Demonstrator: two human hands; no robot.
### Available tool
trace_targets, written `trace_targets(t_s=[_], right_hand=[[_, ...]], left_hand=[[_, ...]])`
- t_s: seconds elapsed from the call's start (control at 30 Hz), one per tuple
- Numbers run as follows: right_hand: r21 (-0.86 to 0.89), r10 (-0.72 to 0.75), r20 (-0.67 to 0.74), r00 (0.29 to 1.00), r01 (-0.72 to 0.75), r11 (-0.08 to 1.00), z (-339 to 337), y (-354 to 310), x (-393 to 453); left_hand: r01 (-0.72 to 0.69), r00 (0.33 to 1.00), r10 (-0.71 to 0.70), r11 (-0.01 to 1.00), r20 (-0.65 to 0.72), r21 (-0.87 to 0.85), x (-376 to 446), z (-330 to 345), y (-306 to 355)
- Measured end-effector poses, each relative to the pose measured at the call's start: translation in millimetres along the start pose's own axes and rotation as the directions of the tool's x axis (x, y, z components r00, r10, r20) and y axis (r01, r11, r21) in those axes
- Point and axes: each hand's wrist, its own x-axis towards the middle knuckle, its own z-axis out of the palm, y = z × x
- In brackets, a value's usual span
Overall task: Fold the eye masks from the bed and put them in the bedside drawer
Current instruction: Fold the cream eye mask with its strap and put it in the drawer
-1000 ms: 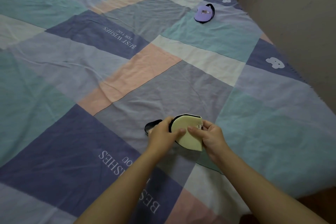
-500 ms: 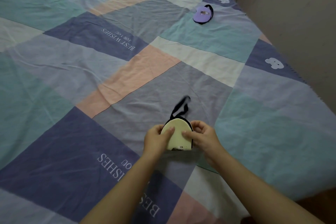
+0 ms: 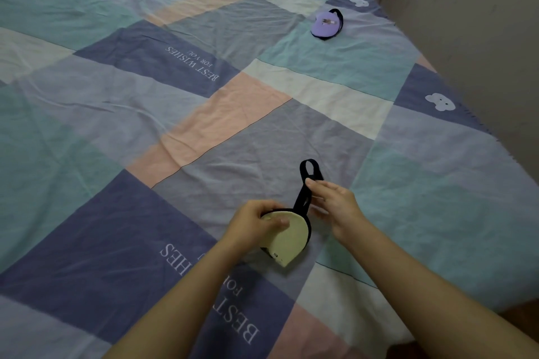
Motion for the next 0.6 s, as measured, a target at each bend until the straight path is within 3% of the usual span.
trace_targets(t_s=[0.1, 0.2, 0.4, 0.6], right_hand=[[0.019, -0.024, -0.009, 1.0, 0.024, 1.0, 0, -5, 1], [0.11, 0.045, 0.057, 0.997, -0.051, 0.993, -1, -7, 0], [0.002, 0.105, 0.158, 0.982, -0.107, 0.994, -13, -8, 0], [-0.151, 0.114, 0.079, 0.99, -0.101, 0.983, -20, -12, 0]], left_hand=[[0.016, 1.0, -0.016, 1.0, -0.013, -0.019, -1, -4, -1], [0.055, 0.998, -0.058, 0.995, -0.03, -0.082, -2, -9, -2], [0.119, 0.982, -0.14, 0.981, -0.129, -0.154, -3, -19, -8], [0.151, 0.972, -0.185, 0.963, -0.142, -0.222, -3, -29, -17]])
